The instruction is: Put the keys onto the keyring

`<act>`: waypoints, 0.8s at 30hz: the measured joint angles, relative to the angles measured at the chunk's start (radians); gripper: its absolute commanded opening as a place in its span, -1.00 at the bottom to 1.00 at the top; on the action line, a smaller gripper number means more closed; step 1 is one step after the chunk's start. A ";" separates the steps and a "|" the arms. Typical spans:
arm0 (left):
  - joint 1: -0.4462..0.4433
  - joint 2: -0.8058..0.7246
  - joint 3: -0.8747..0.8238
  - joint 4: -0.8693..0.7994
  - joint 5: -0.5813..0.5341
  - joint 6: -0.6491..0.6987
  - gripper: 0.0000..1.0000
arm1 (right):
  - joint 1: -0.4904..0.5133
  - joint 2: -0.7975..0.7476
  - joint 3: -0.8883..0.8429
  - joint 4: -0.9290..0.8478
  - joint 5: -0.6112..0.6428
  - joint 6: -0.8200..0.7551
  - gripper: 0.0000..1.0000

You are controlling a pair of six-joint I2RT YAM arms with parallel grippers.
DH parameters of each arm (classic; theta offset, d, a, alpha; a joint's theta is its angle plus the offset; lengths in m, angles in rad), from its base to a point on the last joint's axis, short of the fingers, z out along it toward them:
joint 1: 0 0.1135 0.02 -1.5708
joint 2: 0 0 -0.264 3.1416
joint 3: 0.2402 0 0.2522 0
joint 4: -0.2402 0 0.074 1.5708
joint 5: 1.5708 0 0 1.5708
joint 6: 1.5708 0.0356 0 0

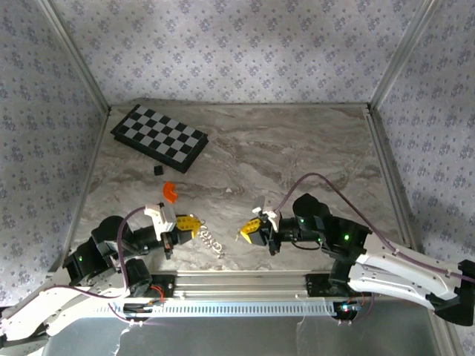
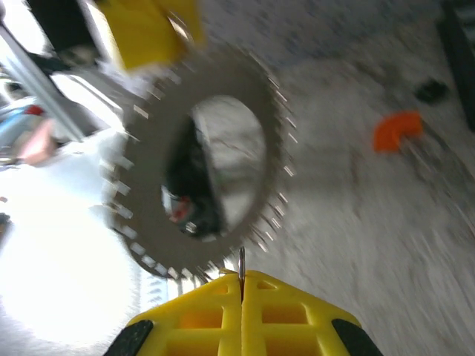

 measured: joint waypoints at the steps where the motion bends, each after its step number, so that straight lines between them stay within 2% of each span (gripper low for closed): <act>1: 0.000 0.006 0.005 0.000 0.015 0.007 -1.00 | 0.007 0.000 0.013 0.015 -0.027 -0.011 -1.00; 9: -0.001 0.021 0.018 0.060 0.163 0.060 -1.00 | 0.042 0.036 0.110 0.042 -0.121 -0.097 -1.00; 15: -0.002 0.054 0.030 0.098 0.249 0.109 -1.00 | 0.070 0.032 0.114 0.027 -0.117 -0.151 -1.00; 24: -0.009 0.145 0.078 0.105 0.293 0.172 -1.00 | 0.101 0.026 0.137 -0.003 -0.058 -0.215 -1.00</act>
